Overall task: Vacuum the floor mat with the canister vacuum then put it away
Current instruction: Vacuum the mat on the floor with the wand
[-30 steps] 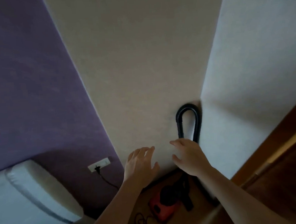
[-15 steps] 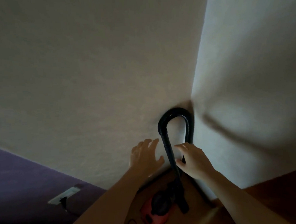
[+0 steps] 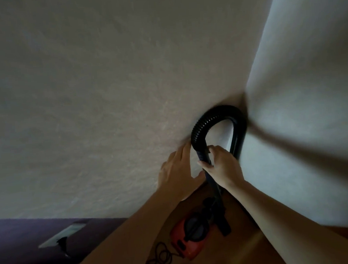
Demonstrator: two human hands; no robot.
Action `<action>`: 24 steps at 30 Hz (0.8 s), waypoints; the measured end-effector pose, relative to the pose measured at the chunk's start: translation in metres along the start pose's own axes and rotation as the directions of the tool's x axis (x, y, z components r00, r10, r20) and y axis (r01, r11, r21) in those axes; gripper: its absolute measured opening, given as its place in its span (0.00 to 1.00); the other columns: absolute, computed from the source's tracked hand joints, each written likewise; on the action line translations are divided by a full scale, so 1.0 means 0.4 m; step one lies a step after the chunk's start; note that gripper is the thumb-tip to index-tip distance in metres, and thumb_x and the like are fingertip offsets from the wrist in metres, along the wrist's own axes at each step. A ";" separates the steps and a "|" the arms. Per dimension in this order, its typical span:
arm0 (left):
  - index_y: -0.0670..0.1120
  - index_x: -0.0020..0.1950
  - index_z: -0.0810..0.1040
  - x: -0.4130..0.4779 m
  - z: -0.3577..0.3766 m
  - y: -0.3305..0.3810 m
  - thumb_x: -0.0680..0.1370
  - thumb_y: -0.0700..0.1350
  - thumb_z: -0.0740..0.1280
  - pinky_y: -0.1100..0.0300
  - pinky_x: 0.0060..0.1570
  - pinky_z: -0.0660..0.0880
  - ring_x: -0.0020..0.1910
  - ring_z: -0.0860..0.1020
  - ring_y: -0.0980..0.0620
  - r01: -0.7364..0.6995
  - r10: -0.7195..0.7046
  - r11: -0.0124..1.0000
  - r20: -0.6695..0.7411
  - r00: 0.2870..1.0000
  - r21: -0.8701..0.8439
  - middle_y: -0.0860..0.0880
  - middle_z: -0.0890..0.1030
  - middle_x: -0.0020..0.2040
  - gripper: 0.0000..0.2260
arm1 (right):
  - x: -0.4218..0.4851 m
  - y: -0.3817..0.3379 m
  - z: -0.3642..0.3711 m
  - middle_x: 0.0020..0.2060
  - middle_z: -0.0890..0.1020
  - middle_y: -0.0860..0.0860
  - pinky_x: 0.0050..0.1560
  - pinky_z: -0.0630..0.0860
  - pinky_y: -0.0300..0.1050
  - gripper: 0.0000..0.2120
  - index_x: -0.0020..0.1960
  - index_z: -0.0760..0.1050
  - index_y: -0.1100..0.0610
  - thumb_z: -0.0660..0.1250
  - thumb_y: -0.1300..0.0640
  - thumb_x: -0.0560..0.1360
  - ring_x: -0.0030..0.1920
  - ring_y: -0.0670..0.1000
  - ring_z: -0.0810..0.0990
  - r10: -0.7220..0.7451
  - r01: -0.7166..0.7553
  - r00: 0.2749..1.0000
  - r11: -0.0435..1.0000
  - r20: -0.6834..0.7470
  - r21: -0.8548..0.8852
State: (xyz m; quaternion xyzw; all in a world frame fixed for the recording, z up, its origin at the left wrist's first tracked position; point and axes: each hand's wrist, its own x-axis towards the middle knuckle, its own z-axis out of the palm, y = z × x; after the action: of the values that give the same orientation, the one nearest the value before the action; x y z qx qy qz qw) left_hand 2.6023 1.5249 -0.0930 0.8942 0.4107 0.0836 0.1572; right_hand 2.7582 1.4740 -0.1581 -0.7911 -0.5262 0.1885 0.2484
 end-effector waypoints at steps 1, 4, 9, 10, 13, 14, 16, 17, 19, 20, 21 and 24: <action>0.49 0.78 0.55 0.004 -0.001 -0.005 0.74 0.60 0.67 0.53 0.59 0.77 0.66 0.73 0.50 -0.015 0.015 1.000 0.002 1.000 0.003 0.51 0.67 0.75 0.38 | 0.008 -0.005 0.006 0.45 0.80 0.47 0.39 0.75 0.42 0.16 0.55 0.76 0.53 0.71 0.42 0.76 0.44 0.49 0.81 0.011 -0.011 1.000 1.000 -0.001 0.023; 0.49 0.77 0.56 0.016 -0.005 -0.014 0.74 0.59 0.67 0.59 0.57 0.75 0.65 0.74 0.52 -0.035 0.034 0.999 0.029 0.999 0.008 0.52 0.70 0.72 0.36 | 0.014 -0.011 0.014 0.45 0.83 0.46 0.41 0.78 0.44 0.13 0.51 0.76 0.51 0.71 0.42 0.76 0.47 0.48 0.83 0.048 -0.049 0.999 0.993 0.015 0.105; 0.51 0.74 0.61 0.033 -0.021 -0.015 0.76 0.61 0.64 0.58 0.54 0.77 0.63 0.75 0.53 -0.022 0.022 1.000 0.030 0.999 0.007 0.53 0.73 0.69 0.30 | 0.002 -0.003 0.018 0.41 0.80 0.42 0.37 0.76 0.41 0.15 0.51 0.75 0.50 0.69 0.40 0.77 0.40 0.43 0.80 0.033 -0.033 0.999 0.996 -0.002 0.085; 0.52 0.73 0.63 0.035 -0.026 -0.013 0.77 0.61 0.62 0.57 0.54 0.77 0.62 0.76 0.53 -0.016 0.016 1.000 0.031 0.999 0.006 0.54 0.73 0.68 0.28 | -0.002 -0.003 0.016 0.39 0.78 0.41 0.35 0.73 0.39 0.14 0.51 0.75 0.51 0.69 0.41 0.77 0.36 0.40 0.77 0.028 -0.028 1.000 0.997 -0.004 0.074; 0.53 0.71 0.65 0.036 -0.050 -0.002 0.77 0.63 0.59 0.55 0.53 0.78 0.60 0.77 0.54 -0.031 0.031 0.999 0.021 0.999 0.020 0.55 0.74 0.67 0.25 | -0.023 -0.007 0.003 0.36 0.73 0.42 0.34 0.70 0.39 0.11 0.52 0.74 0.53 0.68 0.46 0.78 0.31 0.41 0.73 0.037 -0.037 0.999 0.998 0.019 0.049; 0.54 0.71 0.66 0.034 -0.059 0.004 0.77 0.63 0.58 0.55 0.53 0.78 0.59 0.77 0.54 -0.045 0.044 0.998 0.021 0.999 0.031 0.55 0.75 0.66 0.25 | -0.033 -0.010 -0.005 0.36 0.74 0.42 0.34 0.70 0.39 0.10 0.52 0.74 0.53 0.68 0.46 0.78 0.33 0.42 0.74 0.041 -0.042 0.999 0.998 0.025 0.045; 0.54 0.69 0.68 0.028 -0.077 0.016 0.78 0.63 0.58 0.57 0.51 0.78 0.57 0.77 0.55 -0.076 0.075 0.996 0.017 0.997 0.045 0.56 0.76 0.64 0.23 | -0.057 -0.014 -0.019 0.38 0.75 0.42 0.36 0.71 0.37 0.10 0.52 0.74 0.52 0.68 0.46 0.78 0.36 0.43 0.77 0.052 -0.054 0.998 0.997 0.037 0.050; 0.54 0.67 0.69 0.024 -0.087 0.022 0.78 0.63 0.58 0.58 0.51 0.78 0.56 0.77 0.56 -0.084 0.084 0.996 0.017 0.996 0.040 0.57 0.76 0.63 0.21 | -0.071 -0.014 -0.023 0.38 0.74 0.41 0.37 0.71 0.35 0.10 0.52 0.74 0.51 0.68 0.46 0.78 0.37 0.42 0.77 0.056 -0.058 0.997 0.997 0.046 0.053; 0.55 0.65 0.70 0.014 -0.103 0.039 0.78 0.63 0.58 0.59 0.51 0.77 0.55 0.77 0.57 -0.093 0.092 0.996 0.028 0.995 0.011 0.58 0.77 0.60 0.19 | -0.103 -0.016 -0.031 0.37 0.72 0.39 0.39 0.71 0.35 0.10 0.54 0.74 0.50 0.67 0.45 0.79 0.37 0.40 0.75 0.059 -0.062 0.997 0.997 0.057 0.050; 0.55 0.64 0.71 0.009 -0.109 0.048 0.78 0.63 0.59 0.59 0.51 0.77 0.55 0.77 0.57 -0.099 0.099 0.995 0.040 0.994 -0.003 0.58 0.77 0.60 0.19 | -0.119 -0.017 -0.033 0.37 0.72 0.39 0.41 0.73 0.36 0.11 0.56 0.74 0.50 0.67 0.44 0.79 0.38 0.40 0.74 0.061 -0.064 0.997 0.997 0.056 0.048; 0.55 0.64 0.71 0.003 -0.114 0.057 0.78 0.63 0.59 0.59 0.52 0.77 0.56 0.77 0.57 -0.108 0.108 0.994 0.056 0.993 -0.019 0.57 0.77 0.60 0.19 | -0.136 -0.016 -0.034 0.39 0.73 0.39 0.43 0.75 0.37 0.13 0.57 0.75 0.50 0.66 0.42 0.79 0.40 0.41 0.75 0.064 -0.066 0.997 0.997 0.052 0.049; 0.53 0.65 0.71 -0.011 -0.121 0.086 0.78 0.61 0.64 0.60 0.54 0.75 0.56 0.78 0.55 -0.118 0.131 0.988 0.129 0.983 -0.104 0.56 0.77 0.59 0.20 | -0.188 -0.013 -0.037 0.46 0.79 0.41 0.45 0.76 0.38 0.19 0.59 0.75 0.48 0.61 0.36 0.77 0.44 0.40 0.78 0.072 -0.075 0.996 0.996 0.055 0.053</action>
State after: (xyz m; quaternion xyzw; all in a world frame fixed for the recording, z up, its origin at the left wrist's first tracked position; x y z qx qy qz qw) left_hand 2.6105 1.5106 -0.0358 0.9131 0.3378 0.0520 0.2222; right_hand 2.7343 1.4030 -0.1403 -0.7976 -0.4977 0.2328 0.2490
